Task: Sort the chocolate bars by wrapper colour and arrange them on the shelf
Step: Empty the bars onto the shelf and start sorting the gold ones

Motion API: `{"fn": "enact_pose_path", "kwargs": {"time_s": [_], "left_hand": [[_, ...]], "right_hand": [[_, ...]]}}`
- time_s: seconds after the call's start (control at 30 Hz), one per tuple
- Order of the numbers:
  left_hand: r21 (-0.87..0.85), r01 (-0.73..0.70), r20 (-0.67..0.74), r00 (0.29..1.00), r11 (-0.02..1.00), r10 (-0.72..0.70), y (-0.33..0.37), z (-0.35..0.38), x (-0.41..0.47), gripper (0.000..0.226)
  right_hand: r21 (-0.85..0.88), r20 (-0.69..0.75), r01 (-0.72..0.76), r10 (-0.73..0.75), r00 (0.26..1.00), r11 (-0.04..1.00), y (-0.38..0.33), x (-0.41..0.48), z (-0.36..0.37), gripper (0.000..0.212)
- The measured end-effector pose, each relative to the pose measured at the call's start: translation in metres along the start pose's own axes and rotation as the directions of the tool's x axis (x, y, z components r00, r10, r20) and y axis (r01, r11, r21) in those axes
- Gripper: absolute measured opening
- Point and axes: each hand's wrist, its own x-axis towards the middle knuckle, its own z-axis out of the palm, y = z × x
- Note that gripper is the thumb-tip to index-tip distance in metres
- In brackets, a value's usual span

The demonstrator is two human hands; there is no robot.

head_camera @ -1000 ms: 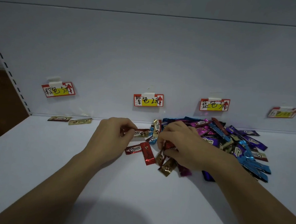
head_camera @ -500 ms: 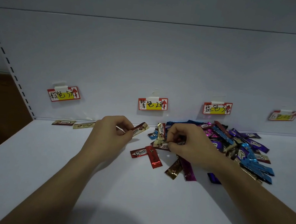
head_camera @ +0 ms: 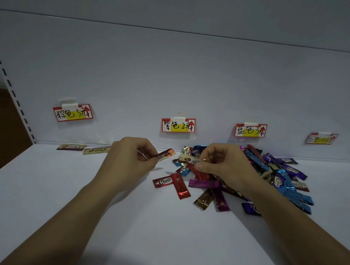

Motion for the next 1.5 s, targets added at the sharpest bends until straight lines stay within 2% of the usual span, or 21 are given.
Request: {"fn": "enact_pose_path", "kwargs": {"time_s": [0.1,0.17,0.27,0.33,0.4,0.57,0.7,0.83,0.93,1.03,1.2,1.33,1.5], "left_hand": [[0.034,-0.004,-0.02,1.0,0.999,0.005,0.0,-0.007,0.0,0.016],[0.116,-0.014,-0.009,1.0,0.993,0.015,-0.002,-0.016,0.002,0.013],[0.307,-0.034,-0.004,0.999,0.951,0.037,-0.027,-0.044,0.009,0.012],[0.4,-0.016,-0.064,0.997,0.916,0.046,-0.056,-0.067,0.012,0.011],[0.477,0.033,-0.162,0.985,0.878,0.051,-0.086,-0.085,0.009,0.011],[0.442,0.14,-0.371,0.928,0.886,0.039,-0.135,-0.105,0.009,0.012],[0.414,0.149,-0.352,0.936,0.898,0.007,-0.151,-0.108,0.016,0.013],[0.415,0.209,-0.287,0.954,0.886,-0.09,-0.163,-0.104,0.018,0.017],[0.416,0.229,-0.268,0.956,0.88,-0.122,-0.166,-0.102,0.016,0.022],[0.428,0.217,-0.286,0.953,0.877,-0.096,-0.162,-0.101,0.009,0.023],[0.491,0.172,-0.252,0.966,0.854,-0.05,-0.147,-0.096,-0.004,0.029],[0.549,0.083,-0.172,0.985,0.831,0.015,-0.122,-0.084,-0.007,0.033],[0.605,-0.12,-0.007,0.988,0.787,0.156,-0.065,-0.045,-0.003,0.034]], "right_hand": [[0.036,-0.08,0.02,-0.018,0.997,0.999,-0.001,-0.002,0.002,0.013],[-0.008,-0.094,0.078,-0.078,0.993,0.997,-0.006,-0.001,0.008,0.011],[-0.19,-0.022,0.215,-0.223,0.974,0.958,-0.023,0.011,0.03,0.011],[-0.285,0.014,0.313,-0.322,0.947,0.906,-0.036,0.023,0.053,0.015],[-0.307,0.044,0.367,-0.372,0.927,0.878,-0.047,0.038,0.082,0.015],[-0.392,0.006,0.412,-0.446,0.895,0.823,-0.062,0.081,0.167,0.011],[-0.489,-0.041,0.46,-0.546,0.837,0.742,-0.065,0.103,0.217,0.012],[-0.601,-0.003,0.414,-0.519,0.854,0.684,-0.053,0.104,0.235,0.016],[-0.571,0.028,0.42,-0.495,0.869,0.705,-0.049,0.1,0.235,0.019],[-0.541,-0.021,0.376,-0.458,0.889,0.752,-0.054,0.096,0.228,0.024],[-0.583,0.058,0.313,-0.346,0.937,0.75,-0.075,0.089,0.193,0.033],[-0.68,0.111,0.283,-0.286,0.952,0.677,-0.064,0.062,0.133,0.033],[-0.774,0.049,0.192,-0.245,0.968,0.604,-0.025,0.029,0.038,0.027]]}}
